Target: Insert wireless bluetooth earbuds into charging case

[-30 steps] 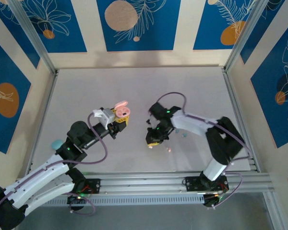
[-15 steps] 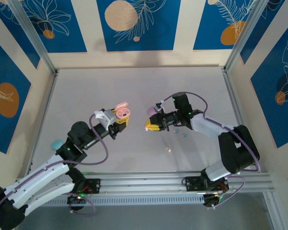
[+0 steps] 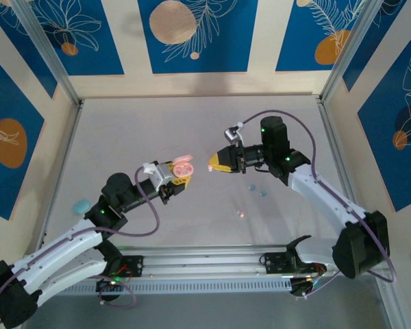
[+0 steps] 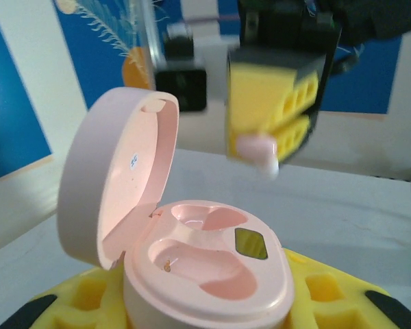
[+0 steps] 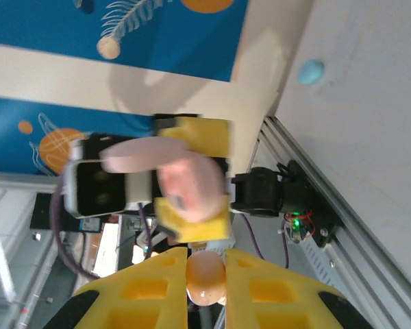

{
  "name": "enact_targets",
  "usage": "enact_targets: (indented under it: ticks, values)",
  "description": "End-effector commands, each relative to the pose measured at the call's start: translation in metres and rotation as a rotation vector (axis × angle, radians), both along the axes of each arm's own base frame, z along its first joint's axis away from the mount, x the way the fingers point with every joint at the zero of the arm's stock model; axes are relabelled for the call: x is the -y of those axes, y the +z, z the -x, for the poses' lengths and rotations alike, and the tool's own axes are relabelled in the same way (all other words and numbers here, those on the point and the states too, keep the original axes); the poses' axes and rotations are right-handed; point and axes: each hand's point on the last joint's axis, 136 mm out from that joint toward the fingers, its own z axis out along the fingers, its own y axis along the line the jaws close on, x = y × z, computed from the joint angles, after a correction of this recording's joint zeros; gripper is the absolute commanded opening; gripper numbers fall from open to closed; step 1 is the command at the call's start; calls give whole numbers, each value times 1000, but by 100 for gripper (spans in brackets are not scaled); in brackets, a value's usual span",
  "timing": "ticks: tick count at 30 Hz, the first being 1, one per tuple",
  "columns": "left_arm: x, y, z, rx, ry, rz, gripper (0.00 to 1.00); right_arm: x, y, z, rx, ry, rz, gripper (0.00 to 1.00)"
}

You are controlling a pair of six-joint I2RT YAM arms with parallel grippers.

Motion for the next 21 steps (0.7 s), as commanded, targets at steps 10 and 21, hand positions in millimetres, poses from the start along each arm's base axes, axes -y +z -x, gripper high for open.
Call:
enact_targets:
  ticks: [10, 21]
  values:
    - [21, 25, 19, 50, -191, 110, 29, -23, 17, 26, 144, 52, 34, 19]
    - [23, 25, 21, 29, -209, 110, 29, -31, 18, 23, 160, 52, 32, 19]
